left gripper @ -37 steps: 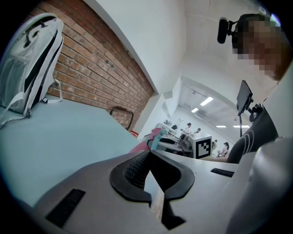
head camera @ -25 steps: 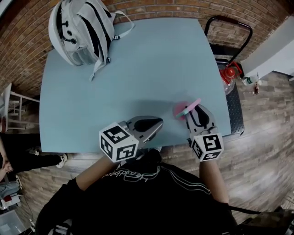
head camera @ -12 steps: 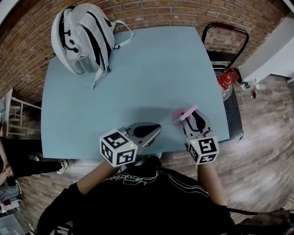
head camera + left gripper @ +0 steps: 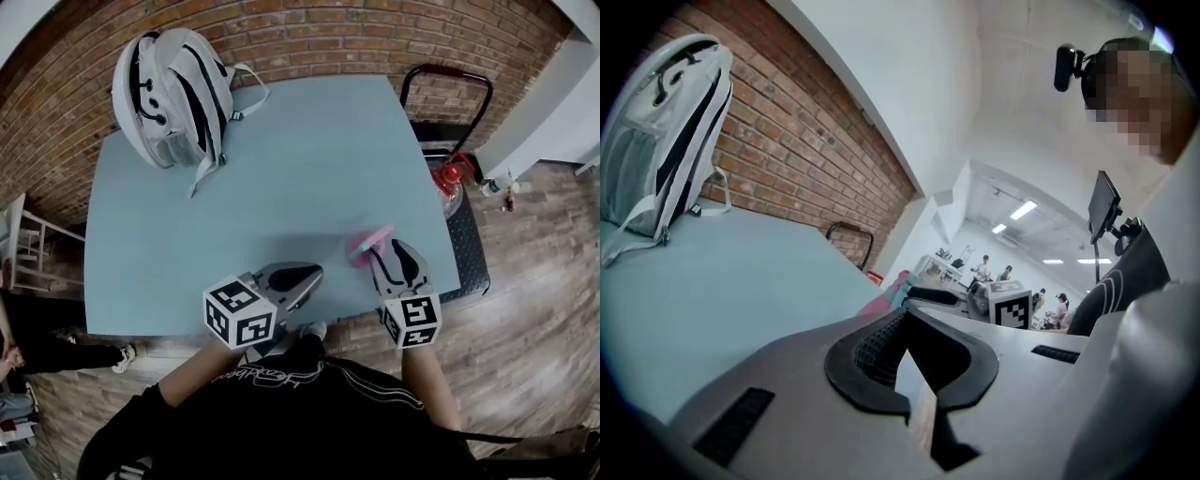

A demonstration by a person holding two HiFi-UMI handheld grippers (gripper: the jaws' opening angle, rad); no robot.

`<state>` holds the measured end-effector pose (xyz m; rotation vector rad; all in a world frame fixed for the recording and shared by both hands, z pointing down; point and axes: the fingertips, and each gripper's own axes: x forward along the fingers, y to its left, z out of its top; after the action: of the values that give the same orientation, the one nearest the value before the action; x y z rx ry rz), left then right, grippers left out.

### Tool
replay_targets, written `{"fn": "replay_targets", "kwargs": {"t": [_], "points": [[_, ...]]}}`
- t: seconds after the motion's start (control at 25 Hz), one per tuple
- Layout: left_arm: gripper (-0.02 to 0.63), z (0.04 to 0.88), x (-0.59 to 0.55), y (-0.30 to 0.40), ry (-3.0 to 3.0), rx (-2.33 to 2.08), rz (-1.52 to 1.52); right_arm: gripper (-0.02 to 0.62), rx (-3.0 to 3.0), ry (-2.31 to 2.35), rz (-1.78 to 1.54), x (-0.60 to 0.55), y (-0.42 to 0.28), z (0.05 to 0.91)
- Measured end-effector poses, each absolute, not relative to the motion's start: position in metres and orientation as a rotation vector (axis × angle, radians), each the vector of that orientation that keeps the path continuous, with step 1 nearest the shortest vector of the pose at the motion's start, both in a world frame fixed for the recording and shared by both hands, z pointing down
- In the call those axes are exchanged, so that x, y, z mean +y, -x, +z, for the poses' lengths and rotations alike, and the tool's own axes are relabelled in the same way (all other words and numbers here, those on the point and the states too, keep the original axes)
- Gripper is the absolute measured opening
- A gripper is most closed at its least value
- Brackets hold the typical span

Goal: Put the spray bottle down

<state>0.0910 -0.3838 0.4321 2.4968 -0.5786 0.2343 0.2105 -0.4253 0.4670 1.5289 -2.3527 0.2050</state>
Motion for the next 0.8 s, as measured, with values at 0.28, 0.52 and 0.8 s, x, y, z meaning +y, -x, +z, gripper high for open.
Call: {"fn": "replay_targets", "kwargs": {"t": [0.28,0.52,0.8], "points": [[0.008,0.416,-0.345,-0.098,-2.555,-0.552,0.204,0.152,-2.460,-1.535,0.213,-0.369,-0.200,0.426],[0.008,0.393,-0.296,-0.108,-2.625,-0.518,0.177,0.135,-2.627,-1.374,0.284,-0.295,-0.167,0.398],[0.008,0.371,-0.231,-0.110,-2.689,-0.485,0.158,0.043,-2.710,-1.301,0.329,-0.221,-0.152,0.372]]}}
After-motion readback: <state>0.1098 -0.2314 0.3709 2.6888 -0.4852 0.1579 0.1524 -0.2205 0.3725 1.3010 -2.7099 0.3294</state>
